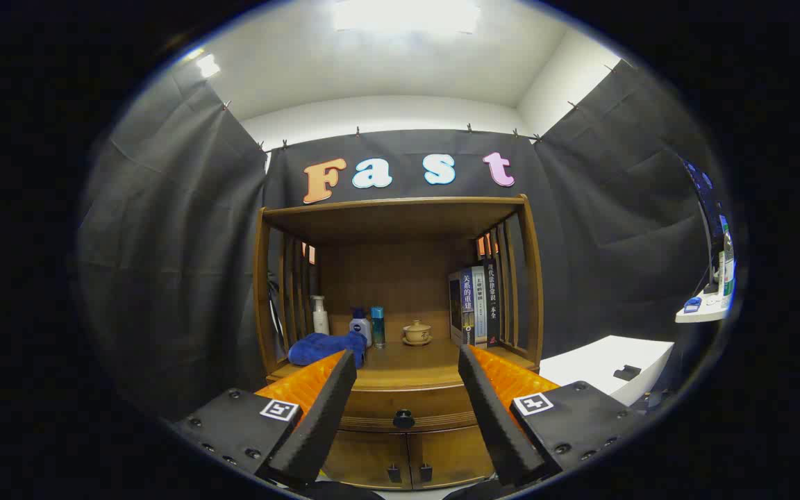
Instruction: Pull open the drawer, take out the items inside it, and place them on the countertop above the cabinet.
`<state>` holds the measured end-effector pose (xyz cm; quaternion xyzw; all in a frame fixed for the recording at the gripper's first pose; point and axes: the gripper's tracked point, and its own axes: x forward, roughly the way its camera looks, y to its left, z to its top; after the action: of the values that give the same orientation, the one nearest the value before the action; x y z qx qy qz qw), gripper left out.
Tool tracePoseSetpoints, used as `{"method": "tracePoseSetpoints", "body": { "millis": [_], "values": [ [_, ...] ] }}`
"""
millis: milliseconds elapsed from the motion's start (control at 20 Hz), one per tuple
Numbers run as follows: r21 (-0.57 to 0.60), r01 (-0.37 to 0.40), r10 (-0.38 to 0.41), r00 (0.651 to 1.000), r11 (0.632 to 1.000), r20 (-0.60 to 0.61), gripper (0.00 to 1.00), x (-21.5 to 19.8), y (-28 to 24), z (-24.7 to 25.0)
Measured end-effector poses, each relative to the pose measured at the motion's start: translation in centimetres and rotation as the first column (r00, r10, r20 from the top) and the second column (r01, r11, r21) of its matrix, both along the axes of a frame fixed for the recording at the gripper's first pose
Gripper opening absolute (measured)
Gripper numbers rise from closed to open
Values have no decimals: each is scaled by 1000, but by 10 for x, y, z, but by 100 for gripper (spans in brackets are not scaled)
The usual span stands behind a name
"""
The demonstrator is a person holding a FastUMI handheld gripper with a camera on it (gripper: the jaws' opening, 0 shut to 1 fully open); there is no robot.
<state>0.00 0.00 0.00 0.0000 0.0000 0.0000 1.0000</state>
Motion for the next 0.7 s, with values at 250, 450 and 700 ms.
{"method": "tracePoseSetpoints", "body": {
  "millis": [250, 450, 700],
  "values": [
    [6, 1, -1, 1000, 1000, -4, 97, 0, 1, 0],
    [11, 4, -4, 1000, 1000, -11, 97, 1, 1, -2],
    [26, 16, -16, 1000, 1000, -7, 97, 1, -5, -1]
  ]
}}
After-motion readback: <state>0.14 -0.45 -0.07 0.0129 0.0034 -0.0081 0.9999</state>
